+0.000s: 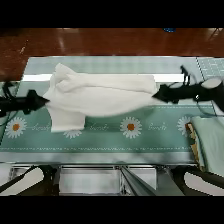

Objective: Fold the shirts.

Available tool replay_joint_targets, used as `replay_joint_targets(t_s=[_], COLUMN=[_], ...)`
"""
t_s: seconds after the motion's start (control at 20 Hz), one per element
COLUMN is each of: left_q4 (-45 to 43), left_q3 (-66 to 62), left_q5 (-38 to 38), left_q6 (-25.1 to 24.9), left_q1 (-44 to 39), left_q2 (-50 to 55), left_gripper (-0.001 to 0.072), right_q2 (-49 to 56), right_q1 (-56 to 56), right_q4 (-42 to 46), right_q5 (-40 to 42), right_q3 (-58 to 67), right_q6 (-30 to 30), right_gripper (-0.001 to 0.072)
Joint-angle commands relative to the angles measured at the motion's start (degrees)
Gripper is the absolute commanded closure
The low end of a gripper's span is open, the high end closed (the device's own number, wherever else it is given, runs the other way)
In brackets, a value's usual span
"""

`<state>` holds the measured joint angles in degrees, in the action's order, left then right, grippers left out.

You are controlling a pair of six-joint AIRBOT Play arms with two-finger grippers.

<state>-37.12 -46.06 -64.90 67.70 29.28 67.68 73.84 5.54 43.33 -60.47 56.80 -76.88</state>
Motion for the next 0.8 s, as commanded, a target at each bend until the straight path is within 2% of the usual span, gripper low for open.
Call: replay_joint_targets(t_s=[0.0,0.15,0.25,0.4,0.5,0.6,0.75], left_q4=[6.73,6.47,2.75,-12.02,-19.52,-26.43,-39.04], left_q3=[-13.29,-27.91,-35.93,-44.94,-47.23,-47.3,-47.3], left_q5=[0.42,2.45,4.44,4.31,4.35,4.2,3.56], left_q6=[0.09,1.68,3.23,8.13,9.11,9.64,13.92], left_q1=[0.04,0.11,0.11,0.09,-0.74,-5.07,-13.92], left_q2=[-8.13,-14.91,-19.17,-26.01,-31.19,-36.28,-42.25], left_gripper=[0.0679,0.0679,0.0679,0.0679,0.0679,0.0679,0.0679], right_q2=[-5.53,-13.18,-19.04,-28.87,-34.75,-39.23,-43.85], right_q1=[-0.9,-0.9,-0.9,-0.9,-0.9,-0.9,-0.9], right_q4=[12.87,22.64,25.94,28.79,29.92,30.88,33.27], right_q5=[-6.29,-8.35,-8.92,-10.19,-11.34,-13.6,-20.11], right_q3=[21.07,36.68,42.23,44.57,44.57,44.57,44.54], right_q6=[-6.86,-10.01,-10.32,-10.97,-11.87,-12.85,-15.91], right_gripper=[0.0692,0.0692,0.0692,0.0691,0.0692,0.0692,0.0691])
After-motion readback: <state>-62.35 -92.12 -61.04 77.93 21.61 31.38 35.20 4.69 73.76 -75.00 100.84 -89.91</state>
